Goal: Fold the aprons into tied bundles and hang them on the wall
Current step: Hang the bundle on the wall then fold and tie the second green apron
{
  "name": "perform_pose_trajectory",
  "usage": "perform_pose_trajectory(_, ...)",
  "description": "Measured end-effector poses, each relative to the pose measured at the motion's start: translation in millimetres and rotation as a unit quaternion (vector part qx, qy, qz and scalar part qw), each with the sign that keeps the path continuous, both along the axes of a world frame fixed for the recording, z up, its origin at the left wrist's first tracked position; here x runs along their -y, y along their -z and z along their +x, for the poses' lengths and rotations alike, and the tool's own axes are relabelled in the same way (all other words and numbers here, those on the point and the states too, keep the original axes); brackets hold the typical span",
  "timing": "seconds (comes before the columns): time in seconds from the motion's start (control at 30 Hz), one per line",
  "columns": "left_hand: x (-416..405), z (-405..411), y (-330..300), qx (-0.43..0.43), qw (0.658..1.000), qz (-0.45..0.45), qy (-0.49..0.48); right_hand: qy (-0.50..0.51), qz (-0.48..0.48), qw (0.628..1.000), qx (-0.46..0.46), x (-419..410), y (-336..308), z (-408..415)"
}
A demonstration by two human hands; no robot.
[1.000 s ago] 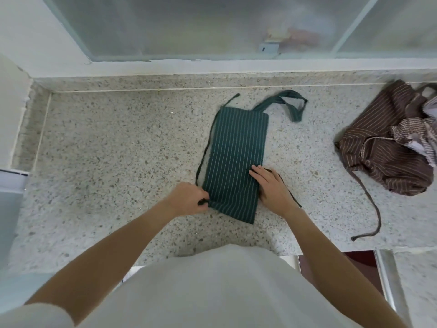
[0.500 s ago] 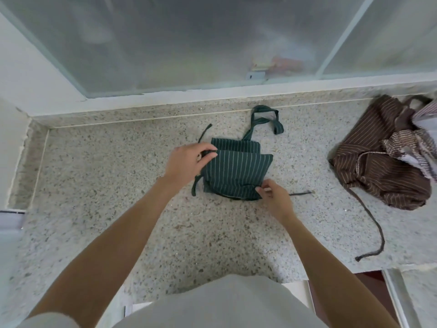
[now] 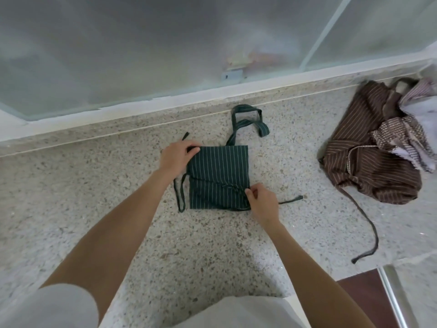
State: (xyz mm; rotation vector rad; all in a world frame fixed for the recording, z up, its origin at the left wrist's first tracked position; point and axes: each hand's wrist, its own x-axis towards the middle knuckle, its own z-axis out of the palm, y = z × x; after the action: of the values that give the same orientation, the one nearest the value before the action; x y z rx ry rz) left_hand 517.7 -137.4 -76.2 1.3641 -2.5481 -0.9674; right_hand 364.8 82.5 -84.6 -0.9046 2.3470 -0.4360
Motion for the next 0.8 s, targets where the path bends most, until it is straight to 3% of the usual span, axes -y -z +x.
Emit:
perform_pose_trajectory(0.13,-18,5,1,0.027,0.986,-0.138,0.091,-0.007,-0.03,0.998,-0.047,1,-1,6)
perform_pose_trajectory(0.27,-71,26,0,-0.022,0.94,-0.183,0.288,-0.217,-0.164,0.94,-0.204,-3,-4,1)
perform_pose_trajectory(0.33,-92,42,10,-0.009,0.927,-0.181,0.327,-0.329,-0.152,0.905,-0.221,-3,-2,-8)
perform_pose_trajectory(0.47,-97,75,10,0.033,0.93,-0.225,0.288,-0.405,-0.035,0.896,-0.178,-3,0,-19)
perform_pose_trajectory(0.63,-80,120,-8,0.176,0.943,-0.234,0.16,-0.41,-0.016,0.896,-0.172,2,-4,-15)
perform_pose_trajectory(0.73,-72,134,-10,0.174,0.951,-0.238,0.093,-0.418,0.005,0.893,-0.168,3,-6,-14)
perform_pose_trajectory(0.8,-70,130,-11,0.122,0.958,-0.24,0.098,-0.431,0.028,0.886,-0.169,3,-7,-16)
